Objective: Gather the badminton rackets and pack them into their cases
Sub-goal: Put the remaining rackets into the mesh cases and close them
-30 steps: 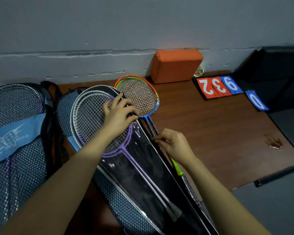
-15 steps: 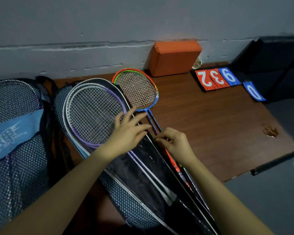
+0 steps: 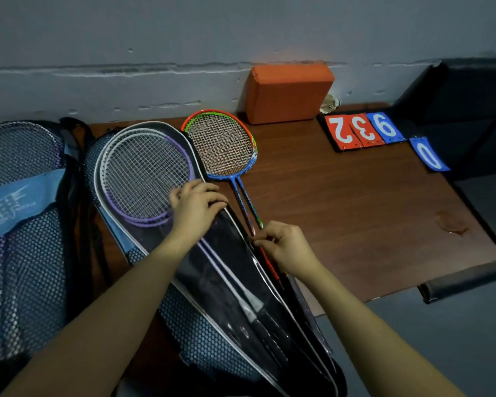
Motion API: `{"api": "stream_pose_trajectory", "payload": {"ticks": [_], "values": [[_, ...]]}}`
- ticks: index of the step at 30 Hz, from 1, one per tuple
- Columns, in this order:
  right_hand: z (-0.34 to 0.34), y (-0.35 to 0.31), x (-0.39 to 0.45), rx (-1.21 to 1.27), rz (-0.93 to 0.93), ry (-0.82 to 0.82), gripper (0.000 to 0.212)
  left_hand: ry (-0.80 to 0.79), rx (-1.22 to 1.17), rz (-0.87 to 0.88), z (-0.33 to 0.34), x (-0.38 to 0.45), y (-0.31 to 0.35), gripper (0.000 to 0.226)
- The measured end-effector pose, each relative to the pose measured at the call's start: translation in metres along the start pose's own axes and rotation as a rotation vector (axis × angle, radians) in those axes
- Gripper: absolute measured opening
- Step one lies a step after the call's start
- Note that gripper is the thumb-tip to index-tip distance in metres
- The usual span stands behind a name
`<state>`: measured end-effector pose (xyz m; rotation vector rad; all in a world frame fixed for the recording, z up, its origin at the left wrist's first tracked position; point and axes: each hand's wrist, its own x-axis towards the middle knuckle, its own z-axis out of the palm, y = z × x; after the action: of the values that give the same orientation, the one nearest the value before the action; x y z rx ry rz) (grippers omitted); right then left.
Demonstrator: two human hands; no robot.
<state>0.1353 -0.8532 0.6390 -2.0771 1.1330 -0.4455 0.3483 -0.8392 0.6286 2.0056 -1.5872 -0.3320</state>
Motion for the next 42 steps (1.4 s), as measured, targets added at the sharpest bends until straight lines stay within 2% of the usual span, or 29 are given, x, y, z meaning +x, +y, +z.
{"api": "stream_pose_trajectory", "payload": {"ticks": [4,7,10,13,15,18,23,27,31,33,38,42], "values": [[-0.012,0.018,-0.032,0.048,0.036,-0.099,0.007,0.076,0.059,-0.052,0.015,-0.005,0.005,0.015],[-0.015,0.030,-0.058,0.088,0.075,-0.142,0.007,0.044,0.192,-0.041,0.024,-0.013,0.012,0.016],[-0.009,0.038,-0.073,0.093,0.065,-0.153,0.007,-0.076,0.274,0.043,0.028,-0.030,0.023,0.021],[0.000,0.044,-0.078,0.138,0.091,-0.107,0.007,-0.307,0.225,0.238,0.040,-0.069,0.039,0.030],[0.003,0.046,-0.080,0.161,0.096,-0.063,0.007,-0.419,0.217,0.285,0.051,-0.099,0.049,0.029],[0.006,0.049,-0.084,0.154,0.057,-0.049,0.008,-0.355,0.165,0.220,0.056,-0.118,0.054,0.023],[0.003,0.050,-0.090,0.129,0.014,-0.014,0.006,-0.259,0.139,0.191,0.050,-0.103,0.060,0.015],[-0.026,0.040,-0.087,0.159,-0.048,0.045,0.004,-0.036,-0.013,0.047,0.054,-0.096,0.071,0.015],[-0.061,0.047,-0.099,0.081,-0.126,-0.014,0.019,0.067,-0.045,-0.052,0.052,-0.080,0.080,0.017],[-0.072,0.055,-0.110,0.068,-0.096,-0.018,0.030,0.074,0.012,-0.055,0.054,-0.074,0.082,0.019],[-0.077,0.073,-0.134,0.093,-0.038,0.004,0.028,0.021,0.196,-0.043,0.057,-0.072,0.095,0.022],[-0.069,0.074,-0.139,0.149,-0.021,0.058,0.020,-0.220,0.093,0.075,0.061,-0.100,0.119,0.029]]}}
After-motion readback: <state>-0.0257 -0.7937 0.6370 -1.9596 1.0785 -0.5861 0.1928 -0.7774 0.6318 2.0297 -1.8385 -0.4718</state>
